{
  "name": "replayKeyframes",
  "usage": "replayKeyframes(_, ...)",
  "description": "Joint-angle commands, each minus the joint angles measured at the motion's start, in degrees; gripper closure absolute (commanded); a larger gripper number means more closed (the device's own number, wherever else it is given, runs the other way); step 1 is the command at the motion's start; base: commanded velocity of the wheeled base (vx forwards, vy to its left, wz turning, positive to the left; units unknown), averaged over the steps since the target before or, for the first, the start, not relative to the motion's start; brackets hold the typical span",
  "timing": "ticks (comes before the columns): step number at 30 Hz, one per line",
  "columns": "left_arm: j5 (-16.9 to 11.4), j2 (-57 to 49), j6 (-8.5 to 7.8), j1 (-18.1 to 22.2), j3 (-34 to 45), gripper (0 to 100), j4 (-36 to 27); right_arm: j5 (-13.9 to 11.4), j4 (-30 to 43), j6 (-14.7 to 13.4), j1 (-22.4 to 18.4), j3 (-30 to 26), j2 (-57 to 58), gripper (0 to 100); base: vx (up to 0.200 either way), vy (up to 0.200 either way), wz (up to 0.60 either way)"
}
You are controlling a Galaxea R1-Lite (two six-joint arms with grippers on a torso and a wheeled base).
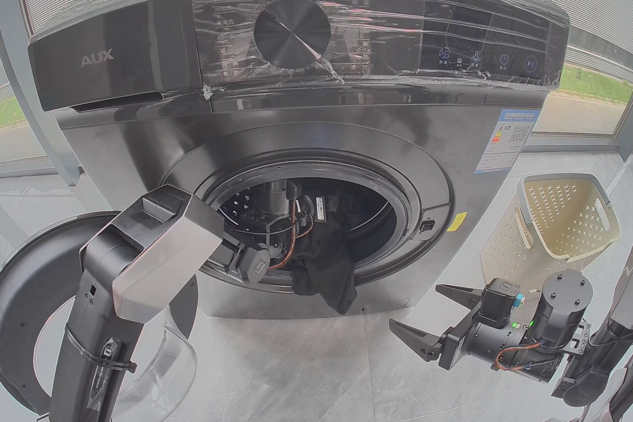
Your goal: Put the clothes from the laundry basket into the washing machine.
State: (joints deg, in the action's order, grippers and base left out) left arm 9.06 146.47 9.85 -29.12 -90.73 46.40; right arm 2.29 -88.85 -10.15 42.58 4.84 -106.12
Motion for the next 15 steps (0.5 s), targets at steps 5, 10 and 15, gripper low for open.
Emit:
replayKeyframes(5,-5.1,-9.6,-0.01,-3.5,14.1,0,-4.6,0.0,-0.1,0.0,0.0,-0.1,-0.1,0,0.0,0.0,0.0)
replayKeyframes(10,-5.9,-9.4,-1.94,-4.6,18.6,0,-5.3,0.0,0.0,0.0,0.0,-0.1,-0.1,0,0.0,0.0,0.0)
replayKeyframes(15,-5.9,-5.3,-2.91,-4.1,17.8,0,-4.6,0.0,0.0,0.0,0.4,0.0,0.0,0,0.0,0.0,0.0)
